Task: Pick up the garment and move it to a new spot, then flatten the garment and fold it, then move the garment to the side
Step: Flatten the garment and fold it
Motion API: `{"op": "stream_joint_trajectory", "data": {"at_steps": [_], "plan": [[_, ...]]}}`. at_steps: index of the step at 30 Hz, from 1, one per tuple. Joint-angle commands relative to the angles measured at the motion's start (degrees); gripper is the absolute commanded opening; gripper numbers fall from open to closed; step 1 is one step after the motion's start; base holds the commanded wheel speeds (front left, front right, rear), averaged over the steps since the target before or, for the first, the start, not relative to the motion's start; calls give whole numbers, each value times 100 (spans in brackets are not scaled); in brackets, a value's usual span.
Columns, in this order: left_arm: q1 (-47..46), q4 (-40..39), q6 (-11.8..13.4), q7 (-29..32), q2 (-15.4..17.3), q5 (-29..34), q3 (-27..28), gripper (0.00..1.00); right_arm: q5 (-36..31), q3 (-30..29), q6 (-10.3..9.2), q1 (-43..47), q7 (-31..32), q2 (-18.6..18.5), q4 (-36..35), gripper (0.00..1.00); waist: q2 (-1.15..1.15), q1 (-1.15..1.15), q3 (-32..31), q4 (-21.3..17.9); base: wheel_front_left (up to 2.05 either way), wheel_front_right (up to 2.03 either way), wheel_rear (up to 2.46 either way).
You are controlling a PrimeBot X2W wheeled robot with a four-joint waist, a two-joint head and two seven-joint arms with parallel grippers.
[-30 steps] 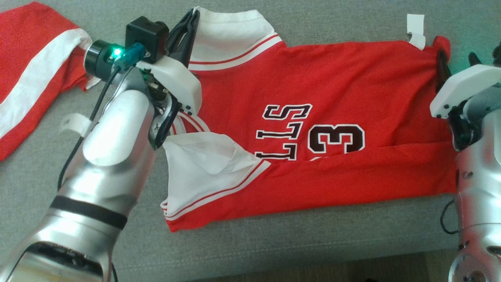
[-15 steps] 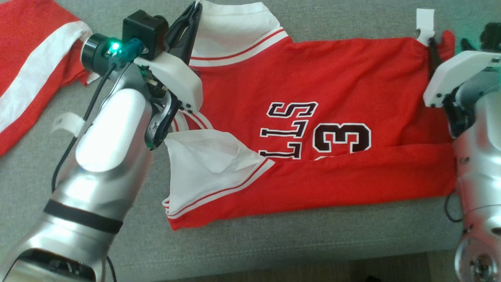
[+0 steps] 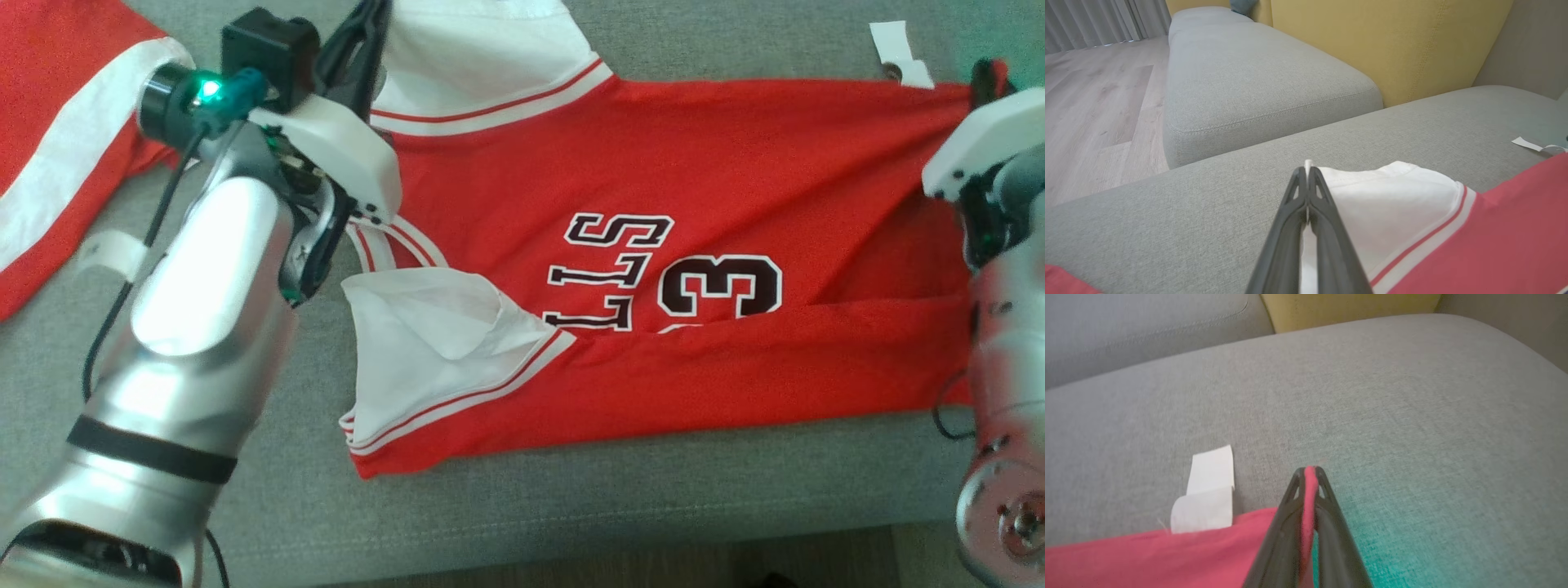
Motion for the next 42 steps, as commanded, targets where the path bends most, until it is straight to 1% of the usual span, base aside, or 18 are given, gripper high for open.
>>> {"op": "stream_joint_trajectory", "data": {"at_steps": [1,5,9,15,20,26,29,34,38,40,42], "plan": [[-177,-185,38,-56,241,-42,249,0,71,-44,-4,-279,-123,69,-160,0,0,0,9,-19,0,0,0],[-297,-140,78,-126,290,-81,335,0,220,-318,-4,-490,-381,205,-113,0,0,0,43,-68,0,0,0],[-450,-67,88,-187,339,-114,406,0,333,-394,-4,-705,-610,291,-38,0,0,0,93,-114,0,0,0],[-870,147,71,-303,360,-105,461,0,409,-295,-4,-1020,-947,336,63,0,0,0,181,-147,0,0,0],[-1393,524,51,-465,336,-94,529,0,501,-222,-4,-1325,-1324,354,142,0,0,0,253,-175,0,0,0],[-1748,988,-71,-685,229,-84,488,0,463,-39,-4,-1437,-1426,348,522,0,0,0,266,-158,0,0,0],[-1694,1052,-141,-748,210,-82,440,0,535,-26,-4,-1412,-1502,316,616,0,0,0,217,-124,0,0,0],[-1340,943,-334,-837,273,-59,281,0,719,76,-4,-1205,-1635,111,810,0,0,0,18,4,0,0,0],[-868,591,-462,-791,422,-28,82,0,1054,121,-4,-1031,-1613,-16,948,0,0,0,-199,108,0,0,0],[-604,335,-475,-702,521,-17,-1,0,1276,150,-4,-923,-1564,-56,1001,0,0,0,-323,169,0,0,0],[-323,26,-464,-588,615,-42,-53,0,1377,323,-4,-772,-1529,-124,1013,0,0,0,-456,228,0,0,0]]}}
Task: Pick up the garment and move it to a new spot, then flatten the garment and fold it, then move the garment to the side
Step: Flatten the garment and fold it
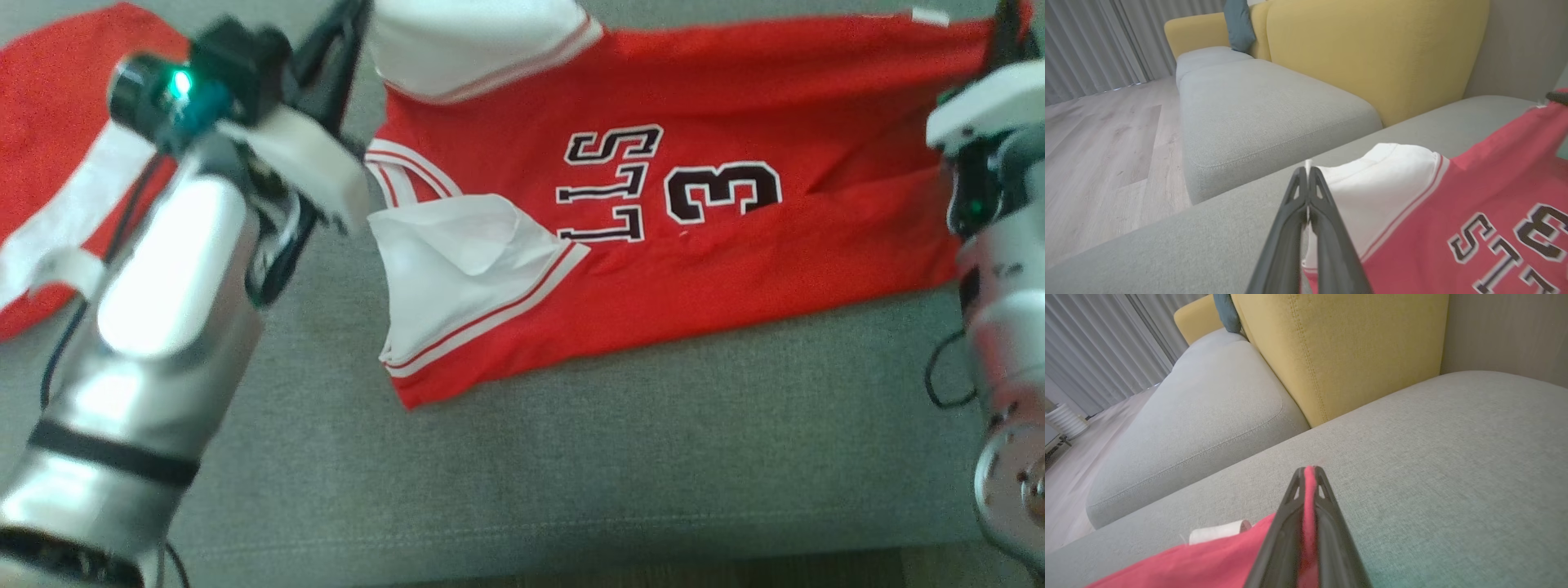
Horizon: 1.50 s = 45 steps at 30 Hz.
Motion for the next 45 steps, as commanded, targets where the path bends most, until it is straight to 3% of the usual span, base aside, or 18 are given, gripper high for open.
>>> {"op": "stream_joint_trajectory", "data": {"at_steps": [1,10,18,24,31,32,33,34,35,36,42,45], "plan": [[8,-409,18,97,307,-9,158,0,73,238,-4,74,30,-70,-153,0,0,0,-208,119,0,0,0],[1359,-2172,166,990,965,-185,-42,0,578,1178,-4,1026,478,-372,-297,0,0,0,-737,243,0,0,0],[2354,-3391,282,1683,1577,-253,-274,0,860,1612,-4,1661,805,-735,-482,0,0,0,-996,267,0,0,0],[2665,-3640,297,1898,1680,-204,-513,0,961,1928,-4,1956,1176,-889,-602,0,0,0,-1090,245,0,0,0],[2846,-3311,296,1998,1623,-103,-796,0,1042,2300,-4,2234,1508,-949,-848,0,0,0,-1193,138,0,0,0],[2862,-3200,319,1970,1603,-103,-800,0,1043,2362,-4,2274,1538,-958,-903,58,0,0,-1213,114,0,0,0],[2867,-3082,350,1919,1592,-79,-797,29,1062,2405,-4,2310,1566,-957,-956,100,0,0,-1229,89,0,0,0],[2880,-2961,388,1861,1564,-89,-778,56,1088,2425,-4,2339,1571,-959,-1015,100,0,0,-1240,66,0,0,0],[2893,-2844,425,1795,1532,-107,-752,92,1108,2445,-4,2365,1562,-954,-1080,100,0,0,-1258,41,0,0,0],[2901,-2740,457,1732,1511,-108,-736,100,1130,2462,-4,2392,1553,-950,-1145,100,0,0,-1281,17,0,0,0],[2948,-2390,746,1260,1285,-345,-414,100,1163,2495,-4,2537,1207,-920,-1690,100,0,0,-1468,-83,0,0,0],[2965,-2360,1050,814,1051,-642,8,100,1153,2579,-4,2646,750,-819,-2291,100,0,0,-1622,-125,0,0,0]]}}
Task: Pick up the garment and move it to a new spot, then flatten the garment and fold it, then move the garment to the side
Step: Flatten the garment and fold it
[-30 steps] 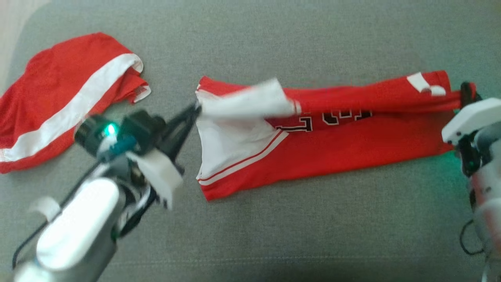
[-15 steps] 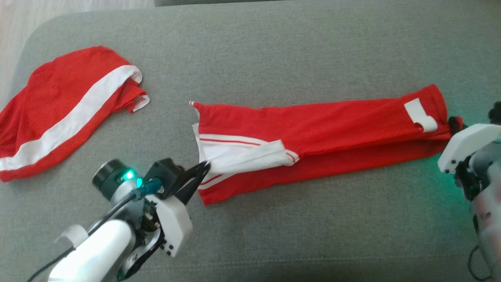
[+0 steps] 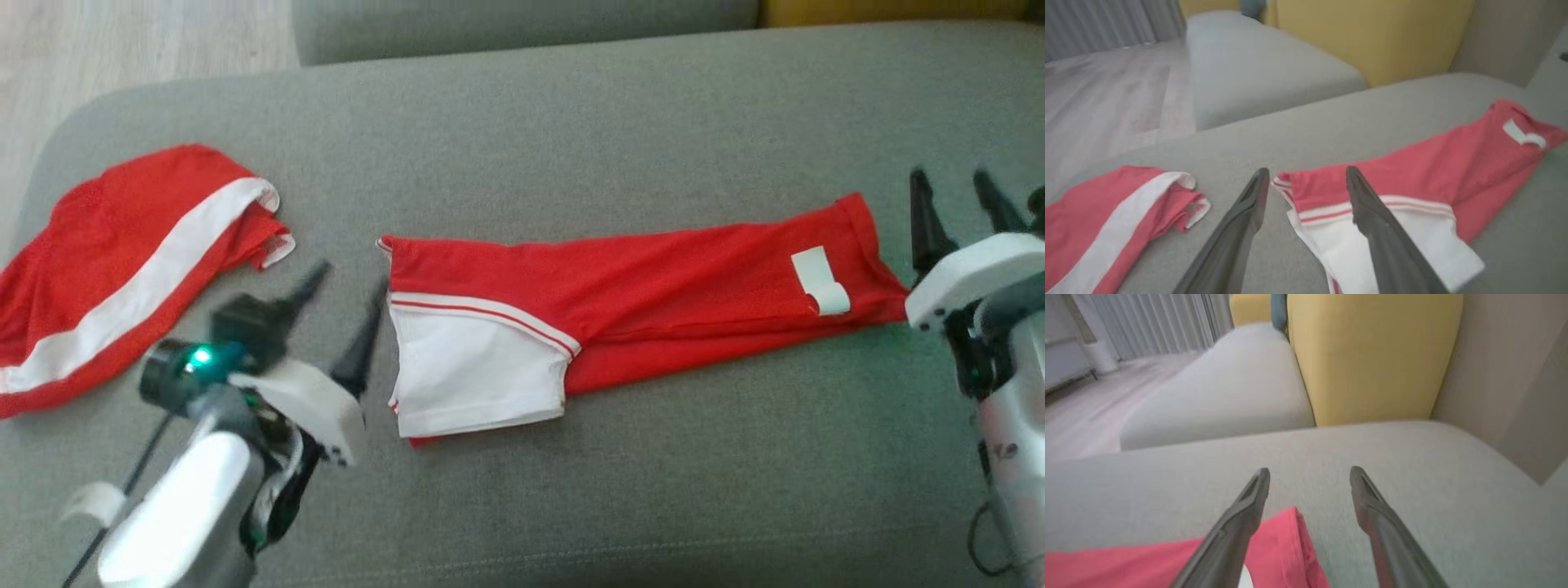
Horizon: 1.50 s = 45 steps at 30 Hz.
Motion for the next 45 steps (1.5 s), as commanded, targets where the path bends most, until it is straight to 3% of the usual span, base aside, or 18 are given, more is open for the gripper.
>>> {"op": "stream_joint_trajectory", "data": {"at_steps": [1,5,10,16,20,28,35,45], "plan": [[-176,-144,79,-134,82,-55,353,100,-4,115,-4,-18,-152,-15,-288,100,0,0,-65,-13,0,0,0],[-177,-173,424,-924,-285,-362,975,100,-290,122,-4,278,-856,97,-1276,100,0,0,-222,3,0,0,0],[6,-368,497,-1144,-754,-405,1614,100,-850,-16,-4,855,-1114,469,-2295,100,0,0,-280,34,0,0,0],[726,-727,128,-1150,-1481,67,2328,100,-1525,90,-4,1653,-1178,959,-3019,100,0,0,-298,54,0,0,0],[985,-698,-153,-1151,-1729,399,2598,100,-1688,-37,-4,1872,-1183,1125,-3125,100,0,0,-241,95,0,0,0],[897,-551,-543,-1151,-1918,779,2806,100,-1559,-1012,-4,1644,-579,1332,-2638,100,0,0,35,190,0,0,0],[750,-435,-773,-1152,-2022,935,2853,100,-1370,-2214,-4,936,270,1388,-1471,100,0,0,440,322,0,0,0],[480,-407,-935,-1152,-2065,1039,3034,100,-1645,-2743,-4,123,591,1390,-375,100,0,0,971,423,0,0,0]]}}
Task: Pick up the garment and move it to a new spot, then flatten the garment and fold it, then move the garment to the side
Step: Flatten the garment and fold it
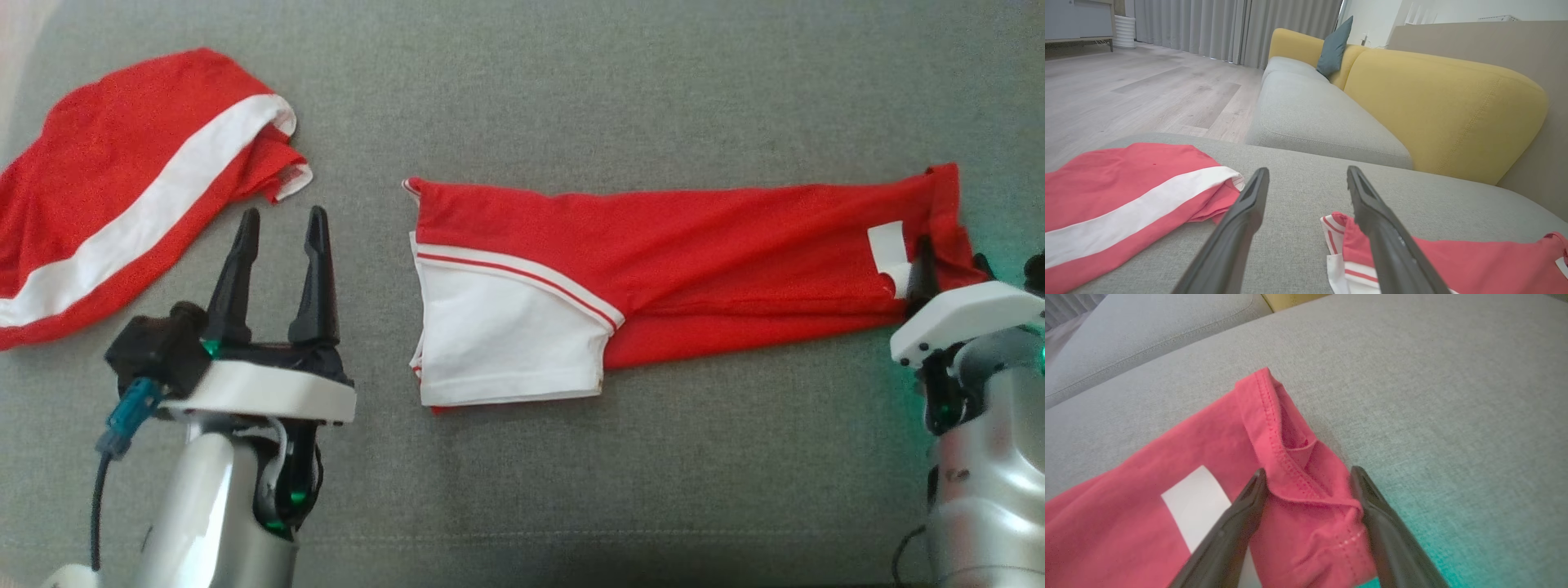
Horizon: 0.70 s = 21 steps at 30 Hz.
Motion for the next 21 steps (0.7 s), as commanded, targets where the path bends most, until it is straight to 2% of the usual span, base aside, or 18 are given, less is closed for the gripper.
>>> {"op": "stream_joint_trajectory", "data": {"at_steps": [1,5,10,11,12,17,21], "plan": [[-217,-176,-16,-29,22,54,247,100,-51,53,-4,-198,1,-12,-101,100,0,-1,87,15,0,0,0],[-283,-177,-52,-29,16,69,312,100,-110,-167,-4,-364,28,-12,158,100,0,-1,222,1,0,0,0],[-348,-183,-53,-29,14,23,333,100,52,-152,-4,-503,64,-12,511,100,0,-1,309,-45,0,0,0],[-358,-183,-49,-29,14,16,341,100,78,-123,-4,-518,63,-12,562,66,0,-1,315,-61,0,0,0],[-368,-181,-46,-29,14,10,349,100,89,-100,-4,-530,56,-12,592,0,0,-1,315,-77,0,0,0],[-371,-160,-50,-29,14,7,392,100,-178,-290,-4,-492,-5,-12,394,0,0,-1,216,-176,0,0,0],[-331,-161,-51,-29,13,1,405,100,-611,-698,-4,-364,129,-37,2,0,0,-1,99,-237,0,0,0]]}}
